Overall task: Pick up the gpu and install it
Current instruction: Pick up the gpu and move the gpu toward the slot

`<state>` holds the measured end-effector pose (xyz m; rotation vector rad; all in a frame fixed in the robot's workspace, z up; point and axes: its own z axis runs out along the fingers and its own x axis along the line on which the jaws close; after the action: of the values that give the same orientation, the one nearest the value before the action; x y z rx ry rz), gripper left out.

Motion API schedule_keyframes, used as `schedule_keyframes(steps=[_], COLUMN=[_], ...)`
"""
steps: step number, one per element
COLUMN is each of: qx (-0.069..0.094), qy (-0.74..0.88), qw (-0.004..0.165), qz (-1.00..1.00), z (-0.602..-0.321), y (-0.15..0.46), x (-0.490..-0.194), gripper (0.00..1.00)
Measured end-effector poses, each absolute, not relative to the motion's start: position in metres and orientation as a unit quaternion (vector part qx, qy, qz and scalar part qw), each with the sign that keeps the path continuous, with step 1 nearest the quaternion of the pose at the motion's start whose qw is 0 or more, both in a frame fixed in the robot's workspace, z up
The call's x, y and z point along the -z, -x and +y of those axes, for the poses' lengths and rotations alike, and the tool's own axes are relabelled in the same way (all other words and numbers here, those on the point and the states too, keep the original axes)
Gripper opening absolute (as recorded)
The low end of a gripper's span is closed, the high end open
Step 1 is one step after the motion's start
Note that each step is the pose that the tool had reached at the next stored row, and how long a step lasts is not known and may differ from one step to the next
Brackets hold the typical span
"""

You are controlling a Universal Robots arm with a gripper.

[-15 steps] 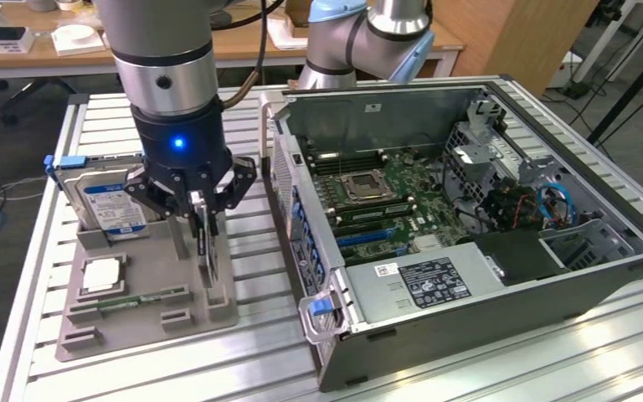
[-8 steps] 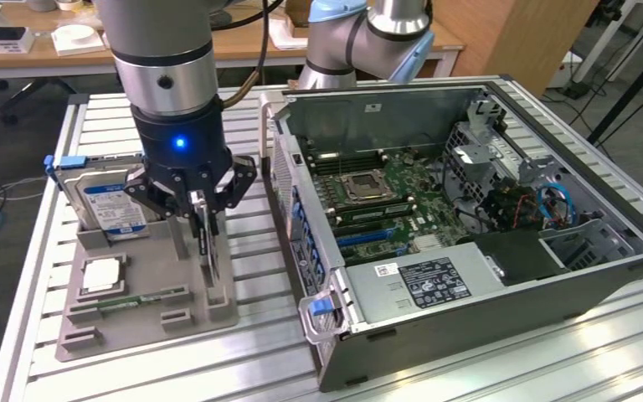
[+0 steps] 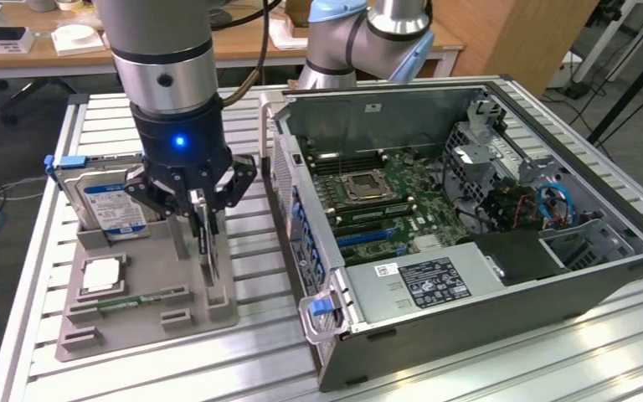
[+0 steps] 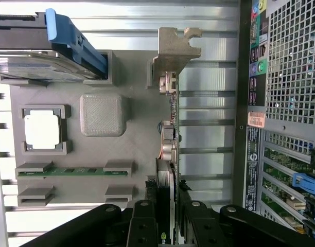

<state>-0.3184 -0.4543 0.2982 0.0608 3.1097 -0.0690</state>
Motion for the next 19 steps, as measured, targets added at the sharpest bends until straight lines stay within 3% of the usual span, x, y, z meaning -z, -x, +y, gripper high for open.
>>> schedule_keyframes(steps=[19], qx=[0.024], qy=[-0.019], qw=[0.015], qz=[0.999], z=[-0.454], y=[0.318], x=[-0.311], gripper=[0.26])
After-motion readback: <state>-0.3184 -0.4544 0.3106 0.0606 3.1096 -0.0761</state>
